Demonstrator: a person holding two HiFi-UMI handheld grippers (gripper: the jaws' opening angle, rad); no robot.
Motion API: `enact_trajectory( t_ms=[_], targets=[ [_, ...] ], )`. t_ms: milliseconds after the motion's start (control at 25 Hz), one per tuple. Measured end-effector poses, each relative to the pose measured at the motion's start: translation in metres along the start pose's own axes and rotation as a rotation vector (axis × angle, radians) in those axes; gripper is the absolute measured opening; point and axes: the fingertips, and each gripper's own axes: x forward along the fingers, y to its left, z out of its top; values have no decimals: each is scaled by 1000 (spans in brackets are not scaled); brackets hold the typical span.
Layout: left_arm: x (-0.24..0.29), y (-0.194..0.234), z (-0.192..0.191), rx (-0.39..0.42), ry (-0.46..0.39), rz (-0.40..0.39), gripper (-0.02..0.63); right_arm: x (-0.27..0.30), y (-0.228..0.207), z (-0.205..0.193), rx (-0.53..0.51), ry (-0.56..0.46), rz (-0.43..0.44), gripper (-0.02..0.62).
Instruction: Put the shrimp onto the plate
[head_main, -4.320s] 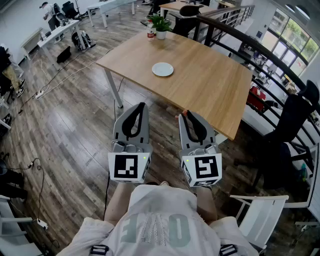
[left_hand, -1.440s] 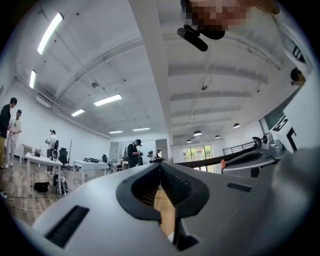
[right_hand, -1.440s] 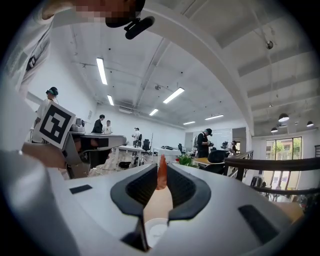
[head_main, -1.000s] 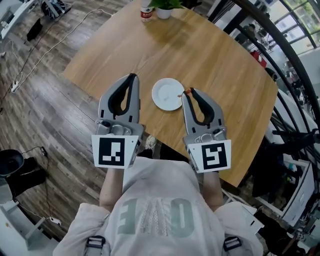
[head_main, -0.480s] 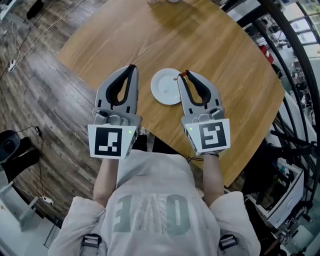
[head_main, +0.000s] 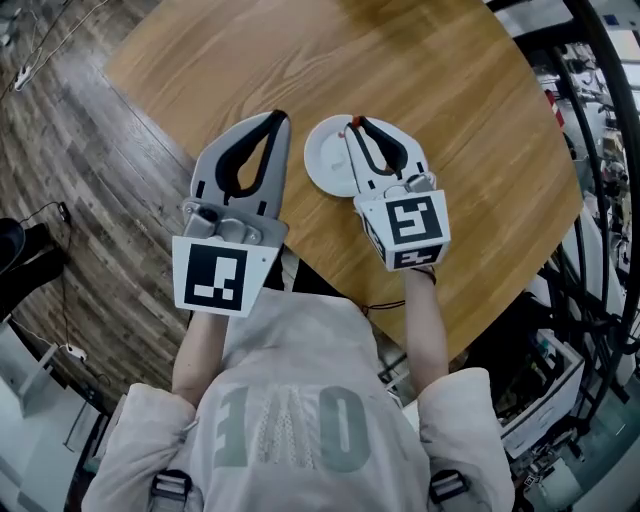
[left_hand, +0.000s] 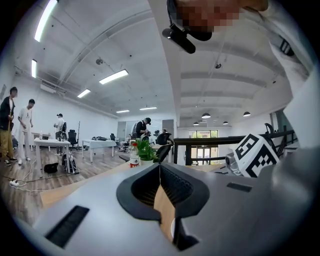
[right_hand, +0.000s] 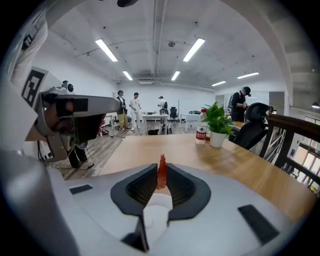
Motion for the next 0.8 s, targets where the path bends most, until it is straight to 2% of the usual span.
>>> enact_trajectory(
  t_ms=[440, 720, 800],
  targets=[
    [2, 0, -44, -56, 94, 32, 11, 34, 7, -74, 58, 242, 98, 66],
    [0, 7, -60, -88, 114, 54, 11, 37, 12, -93, 52, 310, 120, 66],
    [0, 6, -62, -74, 124, 54, 11, 36, 14, -98, 58, 331, 131, 66]
  ],
)
